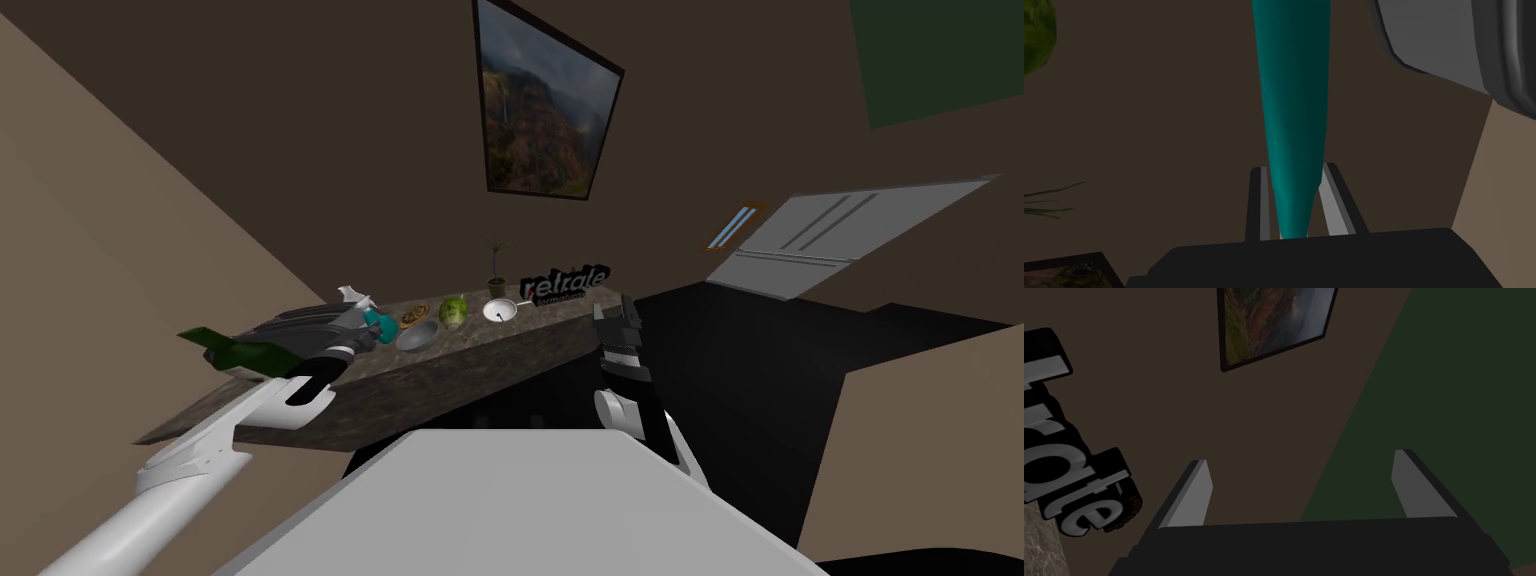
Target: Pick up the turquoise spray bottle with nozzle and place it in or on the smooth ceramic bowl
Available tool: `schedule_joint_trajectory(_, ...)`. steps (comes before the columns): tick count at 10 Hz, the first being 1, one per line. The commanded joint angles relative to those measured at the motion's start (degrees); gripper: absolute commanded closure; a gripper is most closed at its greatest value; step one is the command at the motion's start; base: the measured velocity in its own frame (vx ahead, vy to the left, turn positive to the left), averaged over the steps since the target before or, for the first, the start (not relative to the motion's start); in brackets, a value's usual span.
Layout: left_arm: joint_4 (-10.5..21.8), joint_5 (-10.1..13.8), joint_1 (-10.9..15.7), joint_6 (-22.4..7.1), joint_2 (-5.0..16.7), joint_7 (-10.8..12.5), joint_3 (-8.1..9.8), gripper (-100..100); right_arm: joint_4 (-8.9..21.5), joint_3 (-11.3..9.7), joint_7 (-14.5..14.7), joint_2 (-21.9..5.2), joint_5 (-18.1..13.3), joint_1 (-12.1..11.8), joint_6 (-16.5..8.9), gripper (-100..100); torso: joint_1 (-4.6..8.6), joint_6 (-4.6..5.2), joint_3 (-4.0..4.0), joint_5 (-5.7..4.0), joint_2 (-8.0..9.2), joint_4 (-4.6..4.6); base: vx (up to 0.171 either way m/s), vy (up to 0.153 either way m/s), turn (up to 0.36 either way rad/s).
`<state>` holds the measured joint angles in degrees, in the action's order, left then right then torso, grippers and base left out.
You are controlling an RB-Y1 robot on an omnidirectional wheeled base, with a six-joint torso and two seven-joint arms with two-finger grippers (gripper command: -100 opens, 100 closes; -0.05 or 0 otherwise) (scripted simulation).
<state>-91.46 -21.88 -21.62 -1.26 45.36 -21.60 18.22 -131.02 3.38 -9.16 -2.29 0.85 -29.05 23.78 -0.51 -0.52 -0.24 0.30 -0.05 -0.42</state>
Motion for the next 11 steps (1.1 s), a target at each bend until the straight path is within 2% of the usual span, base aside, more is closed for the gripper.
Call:
schedule_joint_trajectory(1, -1.56, 0.36, -0.76, -1.75, 1.90, 0.65, 0.64, 100, 0.00, 0.00, 0.00, 0.00, 0.00, 0.00, 0.00, 0, 0.00, 0.00, 0.00, 0.00, 0.00, 0.00, -0.034, -0.049, 0.013)
schedule_joint_trajectory(6, -6.31, 2.75, -4.03, -6.45, 7.19, 3.27, 1.50, 100, 0.00, 0.00, 0.00, 0.00, 0.00, 0.00, 0.00, 0, 0.15, 0.03, 0.01, -0.02, 0.01, 0.01, -0.031, -0.059, -0.001)
schedule_joint_trajectory(11, -12.76, 7.25, -8.24, -10.92, 10.65, 6.63, -0.21, 100, 0.00, -0.01, 0.00, 0.00, 0.00, -0.01, 0.00, 0, 0.29, 0.20, -0.24, 0.01, -0.39, -0.10, 0.034, -0.090, -0.046)
